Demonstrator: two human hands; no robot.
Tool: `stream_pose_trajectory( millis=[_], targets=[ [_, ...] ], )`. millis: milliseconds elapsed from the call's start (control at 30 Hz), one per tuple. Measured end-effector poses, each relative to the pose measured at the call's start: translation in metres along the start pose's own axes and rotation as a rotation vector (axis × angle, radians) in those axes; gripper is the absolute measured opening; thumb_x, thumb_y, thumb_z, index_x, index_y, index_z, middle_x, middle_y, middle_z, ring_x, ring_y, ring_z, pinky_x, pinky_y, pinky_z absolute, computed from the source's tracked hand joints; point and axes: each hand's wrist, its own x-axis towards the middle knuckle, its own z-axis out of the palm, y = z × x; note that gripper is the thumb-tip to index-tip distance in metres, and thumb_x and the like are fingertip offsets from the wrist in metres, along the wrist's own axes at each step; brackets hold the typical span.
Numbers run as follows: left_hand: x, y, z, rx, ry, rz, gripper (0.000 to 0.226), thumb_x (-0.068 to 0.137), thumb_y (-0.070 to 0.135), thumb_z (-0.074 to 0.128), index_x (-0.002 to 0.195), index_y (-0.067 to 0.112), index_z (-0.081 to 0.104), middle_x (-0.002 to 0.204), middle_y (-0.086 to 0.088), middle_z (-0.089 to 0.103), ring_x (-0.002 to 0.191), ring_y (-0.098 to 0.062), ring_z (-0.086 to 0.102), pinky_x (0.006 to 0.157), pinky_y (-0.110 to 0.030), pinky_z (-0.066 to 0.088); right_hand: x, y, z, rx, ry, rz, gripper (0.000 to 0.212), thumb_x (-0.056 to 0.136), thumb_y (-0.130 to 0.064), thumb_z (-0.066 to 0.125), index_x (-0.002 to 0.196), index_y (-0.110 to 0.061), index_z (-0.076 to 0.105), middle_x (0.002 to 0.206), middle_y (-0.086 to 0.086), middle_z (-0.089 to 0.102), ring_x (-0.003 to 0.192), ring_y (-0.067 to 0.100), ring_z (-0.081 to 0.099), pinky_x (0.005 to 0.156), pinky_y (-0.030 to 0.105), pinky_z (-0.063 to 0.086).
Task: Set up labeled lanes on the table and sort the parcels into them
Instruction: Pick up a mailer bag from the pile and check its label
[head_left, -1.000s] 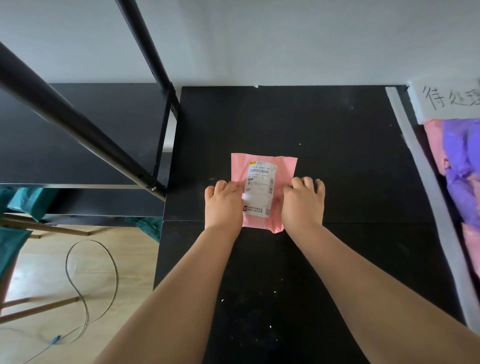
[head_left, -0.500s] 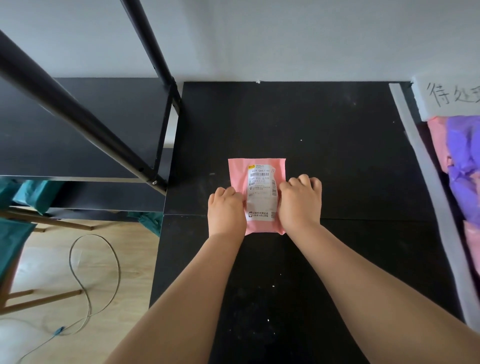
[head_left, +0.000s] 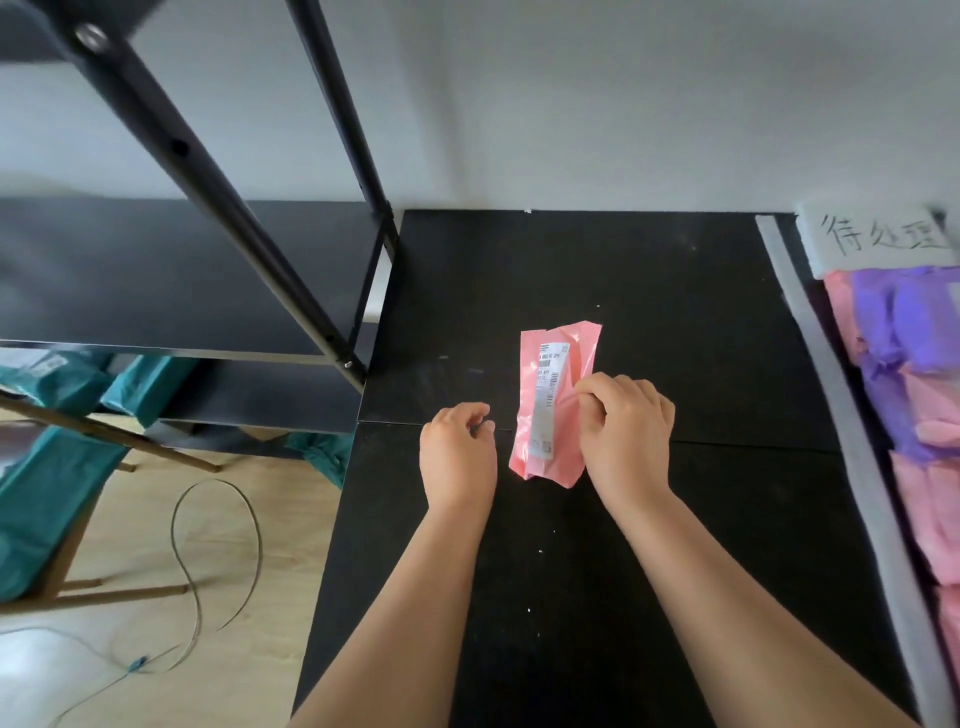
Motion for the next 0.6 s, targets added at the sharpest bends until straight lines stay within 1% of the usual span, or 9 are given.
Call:
stream_pose_trajectory(
  millis=[100,167,233,267,333,400,467,500,600],
  targets=[
    [-0.012,0.004,-0.010,0.000,-0.028,0.002,0.026,0.098,0.017,0.058,0.123,0.021,0.067,0.121,0.003,0.066,0.113,-0.015,0.059,0.094,-0.028,0.050,-0.005,-0.003,-0.018,0.077,0.025,-0.005,0.009,0.091,-0.009,0.065,0.094,-0.017,0.069,0.091,0.001,0.069,0.089,0.016,0.061,0.091,0.032,0.036],
    [-0.019,0.008,-0.020,-0.014,-0.051,-0.015,0.027,0.101,0.019,0.054,0.126,0.020,0.065,0.124,0.002,0.066,0.113,-0.016,0.060,0.092,-0.026,0.048,-0.009,-0.007,-0.030,0.159,0.002,0.015,0.009,0.094,-0.012,0.062,0.095,-0.018,0.068,0.098,-0.002,0.070,0.091,0.011,0.058,0.093,0.033,0.043],
    [-0.026,0.014,-0.031,-0.064,-0.070,-0.040,0.029,0.102,0.023,0.050,0.128,0.019,0.064,0.126,0.001,0.065,0.114,-0.017,0.061,0.093,-0.027,0.048,-0.015,-0.013,-0.047,0.238,-0.024,0.039,0.009,0.096,-0.015,0.062,0.098,-0.021,0.068,0.103,-0.006,0.068,0.093,0.007,0.056,0.094,0.039,0.051],
    [-0.029,0.017,-0.035,-0.108,-0.079,-0.057,0.030,0.103,0.026,0.049,0.128,0.019,0.063,0.127,0.001,0.065,0.114,-0.018,0.061,0.094,-0.030,0.048,-0.019,-0.017,-0.057,0.264,-0.027,0.040,0.008,0.096,-0.017,0.062,0.099,-0.023,0.067,0.104,-0.009,0.066,0.092,0.006,0.056,0.094,0.037,0.053],
    [-0.035,0.023,-0.045,-0.233,-0.121,-0.086,0.034,0.101,0.034,0.052,0.129,0.018,0.061,0.127,0.002,0.064,0.111,-0.017,0.061,0.095,-0.033,0.050,-0.028,-0.023,-0.076,0.306,-0.022,0.033,0.010,0.097,-0.019,0.061,0.097,-0.029,0.063,0.103,-0.016,0.062,0.090,0.001,0.055,0.090,0.026,0.051],
    [-0.043,0.029,-0.053,-0.331,-0.197,-0.077,0.039,0.096,0.039,0.061,0.130,0.019,0.060,0.122,0.006,0.064,0.103,-0.010,0.058,0.087,-0.028,0.049,-0.040,-0.028,-0.093,0.327,-0.013,0.054,0.012,0.097,-0.020,0.061,0.097,-0.032,0.060,0.104,-0.018,0.061,0.090,-0.001,0.055,0.084,0.015,0.044],
    [-0.051,0.033,-0.063,-0.382,-0.246,-0.047,0.034,0.090,0.033,0.071,0.120,0.019,0.065,0.110,0.008,0.066,0.091,-0.005,0.059,0.071,-0.019,0.046,-0.054,-0.031,-0.106,0.329,0.006,0.082,0.011,0.097,-0.021,0.061,0.098,-0.032,0.060,0.106,-0.016,0.061,0.091,0.000,0.056,0.078,0.009,0.040],
    [-0.056,0.034,-0.068,-0.395,-0.254,-0.032,0.029,0.087,0.029,0.075,0.114,0.019,0.067,0.105,0.008,0.067,0.086,-0.005,0.060,0.066,-0.017,0.044,-0.061,-0.033,-0.111,0.331,0.017,0.092,0.011,0.097,-0.021,0.061,0.098,-0.031,0.060,0.107,-0.015,0.062,0.090,0.000,0.057,0.076,0.008,0.040],
    [-0.070,0.034,-0.081,-0.385,-0.216,0.025,0.020,0.087,0.022,0.075,0.106,0.019,0.069,0.098,0.006,0.068,0.081,-0.005,0.060,0.063,-0.016,0.043,-0.082,-0.040,-0.124,0.351,0.048,0.110,0.011,0.096,-0.019,0.061,0.097,-0.030,0.060,0.108,-0.014,0.062,0.093,0.004,0.058,0.074,0.008,0.041]
  ],
)
